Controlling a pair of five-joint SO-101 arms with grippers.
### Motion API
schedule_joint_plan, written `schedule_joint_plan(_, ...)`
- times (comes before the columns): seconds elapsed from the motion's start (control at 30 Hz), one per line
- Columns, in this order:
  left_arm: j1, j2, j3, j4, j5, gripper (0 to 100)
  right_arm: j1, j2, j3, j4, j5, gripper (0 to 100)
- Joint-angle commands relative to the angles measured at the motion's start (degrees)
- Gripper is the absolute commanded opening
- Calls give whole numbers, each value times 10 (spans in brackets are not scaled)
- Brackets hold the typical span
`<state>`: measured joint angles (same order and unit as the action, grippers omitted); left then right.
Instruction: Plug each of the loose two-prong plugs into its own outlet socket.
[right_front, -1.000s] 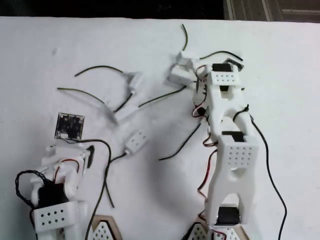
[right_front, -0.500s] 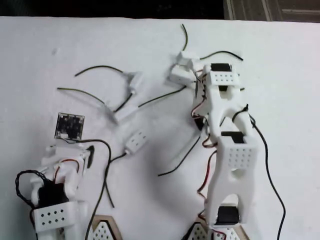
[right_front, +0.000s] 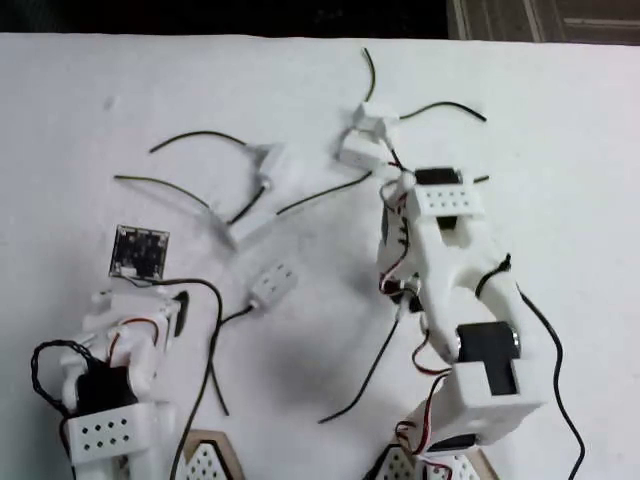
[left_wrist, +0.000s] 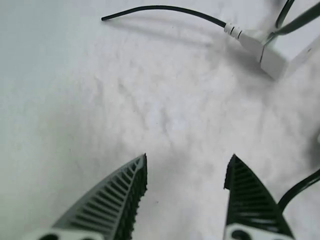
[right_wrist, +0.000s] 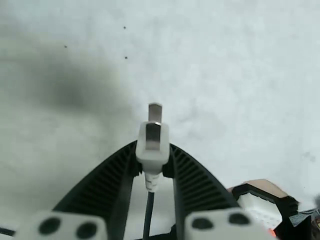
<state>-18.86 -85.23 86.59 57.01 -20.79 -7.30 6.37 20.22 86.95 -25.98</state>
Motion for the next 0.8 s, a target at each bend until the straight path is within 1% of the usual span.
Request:
schedule_joint_plan(0.0, -5, -7, -2, -2, 4, 256, -6, -33, 34, -53, 4, 18)
schedule_joint_plan(0.1, -5, -7, -2, -2, 4, 256, -25, -35, 39, -58, 4, 29)
schedule_joint_plan(0.3, -5, -7, -2, -2, 4, 256, -90, -37, 39, -29, 2, 163)
schedule_joint_plan(0.5, -5, -7, -2, -2, 4, 256, -128, -38, 34, -26, 11, 173)
schedule_joint_plan(0.67, -5, -7, -2, -2, 4, 256, -113, -95, 10, 6, 133, 173)
schedule_joint_plan(0.77, -5, -7, -2, -2, 4, 256, -100, -160, -13, 36, 244, 173)
